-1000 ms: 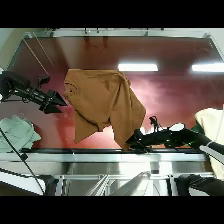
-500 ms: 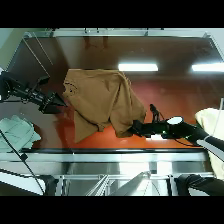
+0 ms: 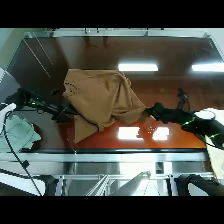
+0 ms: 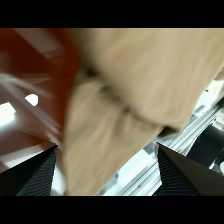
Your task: Fold the shirts.
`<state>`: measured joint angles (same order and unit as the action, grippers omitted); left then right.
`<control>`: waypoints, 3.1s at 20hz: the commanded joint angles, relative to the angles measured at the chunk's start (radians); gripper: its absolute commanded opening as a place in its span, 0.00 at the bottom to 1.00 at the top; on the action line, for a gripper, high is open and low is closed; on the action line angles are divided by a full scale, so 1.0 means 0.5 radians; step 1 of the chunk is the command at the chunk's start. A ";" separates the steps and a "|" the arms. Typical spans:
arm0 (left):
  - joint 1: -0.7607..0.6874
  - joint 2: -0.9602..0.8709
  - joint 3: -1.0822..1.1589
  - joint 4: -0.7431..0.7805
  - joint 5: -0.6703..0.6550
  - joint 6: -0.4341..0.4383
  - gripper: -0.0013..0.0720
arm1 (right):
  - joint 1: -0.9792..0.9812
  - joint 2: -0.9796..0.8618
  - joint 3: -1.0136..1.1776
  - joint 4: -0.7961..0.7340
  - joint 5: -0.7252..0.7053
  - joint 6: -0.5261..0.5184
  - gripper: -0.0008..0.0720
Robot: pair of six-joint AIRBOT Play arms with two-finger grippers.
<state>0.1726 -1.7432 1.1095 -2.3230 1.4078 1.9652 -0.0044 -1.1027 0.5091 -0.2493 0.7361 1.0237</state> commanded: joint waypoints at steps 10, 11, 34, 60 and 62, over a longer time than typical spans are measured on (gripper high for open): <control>-0.399 0.058 -0.001 0.032 -0.157 0.071 0.05 | -0.183 0.304 0.018 -0.002 0.058 -0.066 0.03; -0.381 0.109 0.039 0.033 -0.066 0.079 0.05 | -0.227 0.314 0.031 -0.002 0.080 -0.068 0.03; 0.576 1.638 1.714 -0.369 0.170 0.163 0.06 | -1.516 1.032 1.510 0.352 0.637 -0.240 0.03; 0.132 -0.578 1.871 -0.224 -0.206 0.226 0.98 | -0.645 -1.082 1.701 -0.411 0.319 -0.091 0.42; 0.255 -0.468 1.871 -0.221 -0.043 0.155 0.98 | -0.794 -1.054 1.663 -0.565 0.740 0.078 0.39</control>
<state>0.2329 -2.0407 2.0441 -2.4374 1.3048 2.0842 -0.3107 -1.6470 1.3426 -0.4576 0.8261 0.9398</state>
